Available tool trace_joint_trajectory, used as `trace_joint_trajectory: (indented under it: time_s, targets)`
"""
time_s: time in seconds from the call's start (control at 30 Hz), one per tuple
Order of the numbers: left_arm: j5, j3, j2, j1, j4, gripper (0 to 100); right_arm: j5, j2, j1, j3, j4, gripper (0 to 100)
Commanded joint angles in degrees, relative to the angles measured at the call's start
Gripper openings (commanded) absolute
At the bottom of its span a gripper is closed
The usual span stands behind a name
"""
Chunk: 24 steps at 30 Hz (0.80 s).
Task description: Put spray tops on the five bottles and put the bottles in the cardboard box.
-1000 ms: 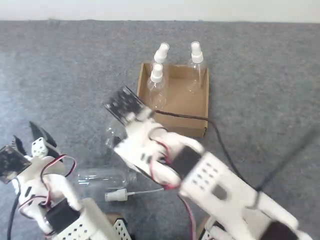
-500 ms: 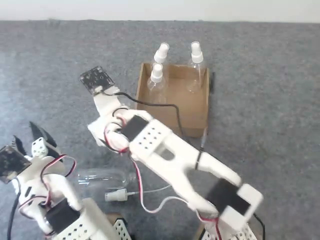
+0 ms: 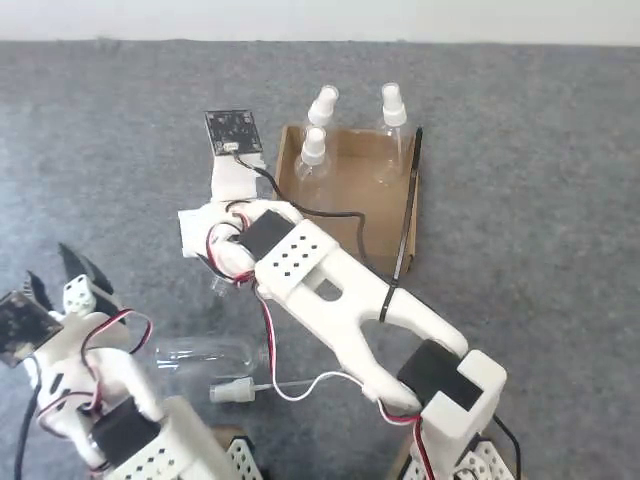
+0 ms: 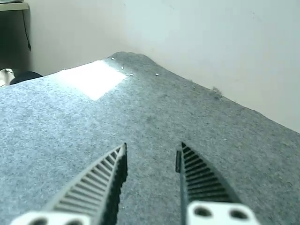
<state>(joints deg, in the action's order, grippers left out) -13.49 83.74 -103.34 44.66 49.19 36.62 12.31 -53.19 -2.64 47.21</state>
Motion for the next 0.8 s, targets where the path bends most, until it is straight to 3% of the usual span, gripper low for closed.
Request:
trace_joint_trajectory:
  time_s: [0.0,0.13,0.33,0.77]
  targets:
    - [-0.62,-0.22,-1.05,0.18,-1.76,16,0.79,-0.57,1.10,-3.96,-0.66,17.4]
    - [-0.62,-0.22,-1.05,0.18,-1.76,16,0.88,1.89,1.10,-5.89,1.01,17.7]
    - [-0.62,-0.22,-1.05,0.18,-1.76,16,3.43,8.48,1.10,-14.15,8.92,26.9]
    - [-0.62,-0.22,-1.05,0.09,-1.76,16,4.13,20.97,1.01,-23.12,11.03,27.0]
